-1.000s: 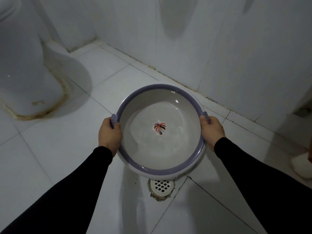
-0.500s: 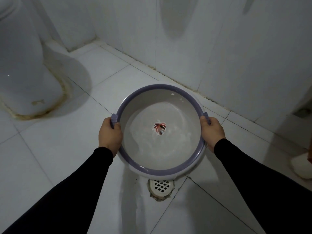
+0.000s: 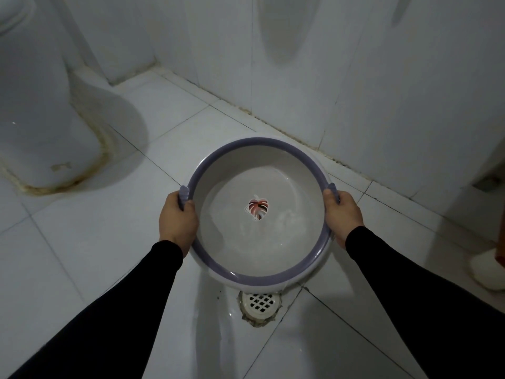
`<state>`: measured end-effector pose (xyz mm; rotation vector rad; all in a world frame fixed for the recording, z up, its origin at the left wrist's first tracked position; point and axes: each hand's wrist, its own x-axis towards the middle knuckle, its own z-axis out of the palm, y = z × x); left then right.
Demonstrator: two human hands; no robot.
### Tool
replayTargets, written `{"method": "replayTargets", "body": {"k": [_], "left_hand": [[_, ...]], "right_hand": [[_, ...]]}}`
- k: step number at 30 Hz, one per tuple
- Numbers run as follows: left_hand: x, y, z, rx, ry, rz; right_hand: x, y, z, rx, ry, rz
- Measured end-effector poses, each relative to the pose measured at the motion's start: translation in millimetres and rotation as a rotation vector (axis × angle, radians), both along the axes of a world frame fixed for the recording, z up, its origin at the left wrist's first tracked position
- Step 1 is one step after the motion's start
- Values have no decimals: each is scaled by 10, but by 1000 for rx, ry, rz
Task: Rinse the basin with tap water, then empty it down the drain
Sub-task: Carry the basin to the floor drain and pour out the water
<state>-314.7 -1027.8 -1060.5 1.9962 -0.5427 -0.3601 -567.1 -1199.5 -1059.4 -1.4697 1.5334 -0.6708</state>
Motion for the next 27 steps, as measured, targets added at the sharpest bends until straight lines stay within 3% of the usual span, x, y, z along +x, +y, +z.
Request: {"method": "replayTargets", "body": {"k": [27], "left_hand": [[-10, 26, -12, -11, 38, -4]], "right_hand": [[-11, 35, 11, -6, -18, 7]]}}
